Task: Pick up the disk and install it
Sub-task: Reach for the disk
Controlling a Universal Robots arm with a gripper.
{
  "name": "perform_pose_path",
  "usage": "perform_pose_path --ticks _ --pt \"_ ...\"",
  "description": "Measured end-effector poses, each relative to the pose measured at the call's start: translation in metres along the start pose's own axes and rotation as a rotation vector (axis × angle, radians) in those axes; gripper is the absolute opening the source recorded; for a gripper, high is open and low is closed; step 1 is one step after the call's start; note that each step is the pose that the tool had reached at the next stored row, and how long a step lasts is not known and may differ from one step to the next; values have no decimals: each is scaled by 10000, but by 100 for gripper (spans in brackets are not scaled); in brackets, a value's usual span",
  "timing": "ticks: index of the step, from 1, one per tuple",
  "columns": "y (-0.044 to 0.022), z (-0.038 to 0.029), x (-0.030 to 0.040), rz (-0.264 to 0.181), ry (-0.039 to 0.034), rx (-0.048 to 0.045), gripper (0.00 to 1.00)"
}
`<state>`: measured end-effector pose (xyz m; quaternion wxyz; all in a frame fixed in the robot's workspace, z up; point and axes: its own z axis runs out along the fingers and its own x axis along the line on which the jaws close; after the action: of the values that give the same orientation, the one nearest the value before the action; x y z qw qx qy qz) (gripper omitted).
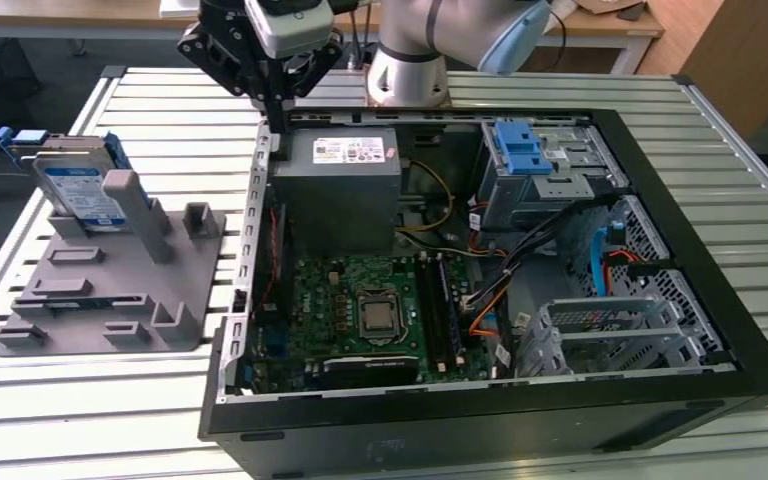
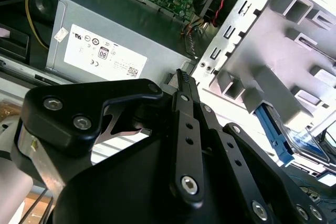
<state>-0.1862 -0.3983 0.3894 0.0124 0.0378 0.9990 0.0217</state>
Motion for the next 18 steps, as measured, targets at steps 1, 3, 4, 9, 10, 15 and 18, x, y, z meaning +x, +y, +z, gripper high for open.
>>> perform_pose_path --ticks 1,3,4,9,10,15,18 --pt "0 0 1 1 0 0 11" --pt "0 0 2 1 0 -1 11" --pt "0 0 4 1 0 -1 11" --pt "-1 1 19 1 0 -1 11" --pt "-2 0 26 2 -1 -1 11" --pt "-3 2 46 1 -1 -1 11" --pt "-4 3 52 1 3 0 11"
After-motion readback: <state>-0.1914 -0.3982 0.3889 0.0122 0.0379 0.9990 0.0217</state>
